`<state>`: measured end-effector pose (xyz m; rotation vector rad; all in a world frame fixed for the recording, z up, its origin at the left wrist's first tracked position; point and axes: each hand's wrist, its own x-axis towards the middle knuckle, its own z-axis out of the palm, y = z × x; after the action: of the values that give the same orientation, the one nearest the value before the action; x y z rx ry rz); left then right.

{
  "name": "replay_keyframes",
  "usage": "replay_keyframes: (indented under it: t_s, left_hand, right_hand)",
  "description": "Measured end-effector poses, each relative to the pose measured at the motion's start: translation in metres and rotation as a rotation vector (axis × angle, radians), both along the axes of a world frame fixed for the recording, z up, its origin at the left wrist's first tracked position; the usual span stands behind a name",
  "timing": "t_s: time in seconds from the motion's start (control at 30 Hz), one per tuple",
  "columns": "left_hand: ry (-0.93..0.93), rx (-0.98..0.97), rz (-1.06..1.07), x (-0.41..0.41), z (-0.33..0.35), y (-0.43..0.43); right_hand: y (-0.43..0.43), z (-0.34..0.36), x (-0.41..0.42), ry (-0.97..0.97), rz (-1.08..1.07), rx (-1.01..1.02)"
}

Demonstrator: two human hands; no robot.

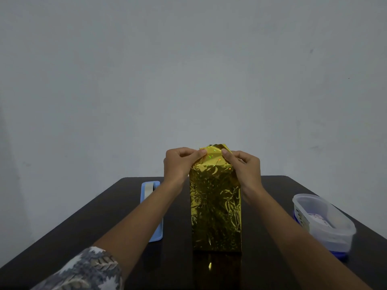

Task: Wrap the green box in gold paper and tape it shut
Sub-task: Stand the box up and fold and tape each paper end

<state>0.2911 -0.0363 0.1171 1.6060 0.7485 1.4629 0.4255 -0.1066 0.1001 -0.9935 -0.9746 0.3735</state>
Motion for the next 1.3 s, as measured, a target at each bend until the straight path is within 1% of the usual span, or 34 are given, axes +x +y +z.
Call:
replay_keyframes:
  t_s: [0.1,0.27,0.43,0.5,0.6,0.77,0.8,0.87,0.97,1.07,1.1,1.17,1.3]
  left_hand:
    - [0.017,-0.035,-0.003,-0.001,-0.001,0.0]
    - [-0.02,-0.067,-0.056,0.001,0.0,-0.004]
    - [-0.031,-0.085,-0.049,0.003,0.0,-0.006]
    - [-0.022,-0.089,-0.04,0.004,0.0,-0.005]
    - [-0.004,-0.083,-0.018,0.005,0.0,-0.005]
    - [0.036,-0.078,0.017,0.006,-0.001,-0.002]
    - [0.046,-0.097,0.022,0.006,0.001,-0.001]
    - [0.08,-0.196,0.01,0.007,0.004,0.002]
    - [0.107,-0.398,-0.072,0.007,0.014,-0.004]
    - [0.141,-0.453,-0.092,0.007,0.019,-0.003]
    - [0.147,-0.452,-0.095,0.007,0.02,-0.001]
    - [0.154,-0.461,-0.103,0.007,0.021,0.003]
    - [0.187,-0.466,-0.113,0.006,0.022,0.007]
  right_hand:
    - [0.0,0.0,-0.001,0.026,-0.02,-0.003]
    - [0.0,0.0,-0.001,0.045,-0.037,0.01]
    - [0.004,-0.001,-0.003,0.063,-0.083,0.018]
    - [0.004,0.0,-0.002,0.092,-0.09,-0.036]
    - [0.003,0.004,0.003,0.162,-0.038,-0.126]
    - [0.007,0.005,0.005,0.166,-0.043,-0.121]
    - [0.008,0.004,0.005,0.169,-0.044,-0.12]
    - [0.011,0.003,0.006,0.185,-0.021,-0.135]
    - [0.009,0.012,0.01,0.212,0.098,-0.245]
    - [0.011,0.033,0.018,0.179,0.274,-0.445]
    - [0.012,0.037,0.02,0.13,0.282,-0.513]
    - [0.017,0.04,0.023,0.064,0.213,-0.596]
    - [0.021,0.038,0.03,-0.015,0.151,-0.603]
